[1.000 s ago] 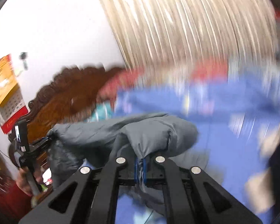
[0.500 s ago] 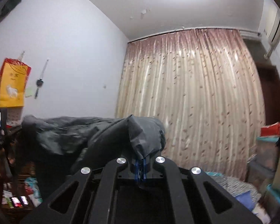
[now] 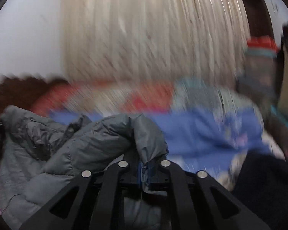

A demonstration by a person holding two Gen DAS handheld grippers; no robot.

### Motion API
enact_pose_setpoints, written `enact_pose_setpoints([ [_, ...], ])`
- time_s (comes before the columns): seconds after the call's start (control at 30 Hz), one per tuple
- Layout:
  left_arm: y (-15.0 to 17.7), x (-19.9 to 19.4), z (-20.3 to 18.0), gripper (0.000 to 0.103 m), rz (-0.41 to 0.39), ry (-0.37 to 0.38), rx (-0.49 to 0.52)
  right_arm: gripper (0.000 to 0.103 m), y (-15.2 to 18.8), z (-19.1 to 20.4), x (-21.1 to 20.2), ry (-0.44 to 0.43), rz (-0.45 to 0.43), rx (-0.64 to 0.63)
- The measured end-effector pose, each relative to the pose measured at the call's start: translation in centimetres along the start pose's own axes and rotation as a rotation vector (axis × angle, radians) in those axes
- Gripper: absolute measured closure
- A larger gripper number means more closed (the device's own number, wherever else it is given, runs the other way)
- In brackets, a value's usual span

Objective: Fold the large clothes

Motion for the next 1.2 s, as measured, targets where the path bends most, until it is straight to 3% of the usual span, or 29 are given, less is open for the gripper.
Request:
enact_pose_setpoints([
  [0.03, 2.5, 2.7, -2.7, 0.085, 0.114, 0.003, 0.06, 0.072, 2.6, -0.8, 2.7, 0.038, 0.09, 0.009],
  [0.07, 5.1, 4.3, -4.6, 0.085, 0.194, 0.025, 0.08, 0.072, 4.5, -0.9, 3.8, 0.036, 0.126, 0.028],
  [0.13, 9.9, 4.9, -6.4, 0.085, 0.261, 0.124, 0.064, 0.07, 9.0, -0.4, 3.8, -0.053, 0.161, 0.058],
  [0.2, 13.5, 3.9, -5.7, 0.085, 0.247, 0.164, 0.09, 0.064, 13.5, 0.2, 2.4, -0.082, 0.195, 0.01],
  [0.33, 20.6, 0.1, -3.4, 0.085, 0.205, 0.212, 0.145, 0.033, 21.1, 2.0, -1.7, -0.101, 0.172, -0.076],
  [0.47, 25.3, -2.8, -0.4, 0.084, 0.202, 0.254, 0.167, 0.022, 25.5, 5.0, -4.8, -0.16, 0.143, -0.116],
  [0.57, 28.4, -4.4, 0.0, 0.084, 0.224, 0.3, 0.159, 0.021, 26.4, 7.4, -3.2, -0.291, 0.258, -0.098],
  [0.63, 30.2, -4.8, -0.6, 0.083, 0.254, 0.327, 0.162, 0.021, 26.5, 7.0, -0.2, -0.31, 0.372, -0.051],
  [0.67, 30.9, -4.9, -1.1, 0.083, 0.266, 0.318, 0.181, 0.021, 26.3, 5.1, 2.2, -0.215, 0.436, -0.041],
  [0.7, 31.4, -4.9, -1.5, 0.083, 0.274, 0.312, 0.191, 0.021, 25.7, 2.7, 3.6, -0.09, 0.445, -0.043],
  [0.77, 31.6, -5.2, -1.5, 0.083, 0.281, 0.329, 0.172, 0.021, 23.5, -4.9, 4.6, 0.338, 0.381, -0.043],
  [0.8, 31.6, -5.3, -1.4, 0.083, 0.279, 0.336, 0.16, 0.021, 22.7, -6.9, 4.0, 0.449, 0.368, -0.016],
  [0.83, 31.2, -5.4, -1.0, 0.083, 0.276, 0.343, 0.149, 0.021, 21.6, -7.9, 2.9, 0.427, 0.344, 0.055],
  [0.87, 31.1, -5.4, -0.8, 0.083, 0.271, 0.348, 0.142, 0.021, 20.8, -7.2, 1.7, 0.323, 0.316, 0.104],
  [0.93, 30.5, -5.2, -0.1, 0.079, 0.264, 0.363, 0.128, 0.021, 20.1, -3.4, 0.1, 0.198, 0.31, 0.02],
  [1.0, 29.0, -4.5, 0.2, 0.075, 0.246, 0.375, 0.116, 0.021, 19.8, 1.3, -1.2, 0.012, 0.31, -0.063],
  [1.07, 27.1, -3.6, -0.1, 0.074, 0.216, 0.374, 0.113, 0.021, 18.8, 6.2, -2.0, -0.239, 0.306, -0.074],
  [1.13, 24.4, -2.3, -1.3, 0.074, 0.18, 0.378, 0.117, 0.021, 16.7, 9.2, -1.3, -0.362, 0.282, -0.07],
  [1.2, 22.1, -1.0, -2.9, 0.074, 0.146, 0.39, 0.121, 0.021, 14.4, 11.0, 1.6, -0.412, 0.277, -0.062],
])
Point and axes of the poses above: each gripper's, at about its wrist camera, not at the fingertips, and x roughly the way its jaws point, z to its left, y to its underside, the point moved 5 cm from there along x, roughly the way its jaws point, and after that the axes turned 7 degrees about -y, right-handed, at the moved point
